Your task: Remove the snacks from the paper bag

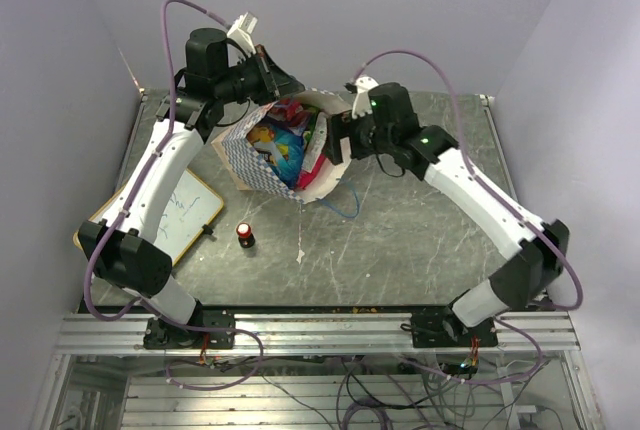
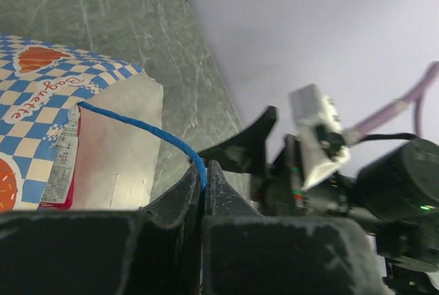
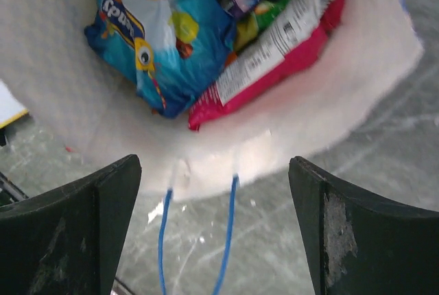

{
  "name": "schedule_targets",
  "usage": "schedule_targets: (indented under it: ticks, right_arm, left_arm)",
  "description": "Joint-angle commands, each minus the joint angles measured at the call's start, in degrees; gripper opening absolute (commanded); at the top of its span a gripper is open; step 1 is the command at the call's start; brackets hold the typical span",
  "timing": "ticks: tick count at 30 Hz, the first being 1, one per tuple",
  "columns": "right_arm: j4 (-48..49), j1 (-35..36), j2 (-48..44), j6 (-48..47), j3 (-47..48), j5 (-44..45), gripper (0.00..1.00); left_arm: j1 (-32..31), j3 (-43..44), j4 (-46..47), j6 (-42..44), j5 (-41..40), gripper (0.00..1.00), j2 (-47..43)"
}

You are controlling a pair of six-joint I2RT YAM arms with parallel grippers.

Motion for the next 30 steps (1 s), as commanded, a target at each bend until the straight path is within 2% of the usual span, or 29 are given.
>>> schedule_targets:
  ticks: [1,5,9,15,22,25,28,30]
  right_arm:
    - [16.4,0.0,6.1,0.9,-0.3,-3.7,0.89]
    - [31.8,0.3,8.6,-0.8,-6.4,-5.6,0.87]
    - [44.0,1.2,11.8,-2.0,-9.8,-3.4,0.83]
    - [41.0,1.7,21.9,-2.8,-3.7,1.0,0.67]
    - [46.4,1.8,25.0,-0.5,-5.7,2.6,0.57]
    - [47.8,1.9,26.4,-0.2,-5.6,0.6,0.49]
    - [48.7,1.9,27.4,0.1,-5.3,-1.6,0.48]
    - [49.1,2.0,28.0,0.6,-5.2,-2.7,0.52]
  left_arm:
    - [0.2,2.0,0.0,-3.3,2.2,0.07,-1.0]
    - [0.4,4.7,-2.3,-4.5,2.6,0.07,0.6]
    - [0.4,5.4,-4.7,-5.1,2.7,0.07,1.3]
    - [0.7,3.3,-4.2,-6.5,2.8,0.07,0.4]
    - [0.7,3.8,-4.4,-7.3,2.3,0.07,0.4]
    - [0.7,5.0,-6.8,-6.2,2.4,0.07,0.8]
    - [0.7,5.9,-7.3,-6.3,2.7,0.07,1.8]
    - [0.7,5.6,-6.0,-7.2,2.8,0.07,1.8]
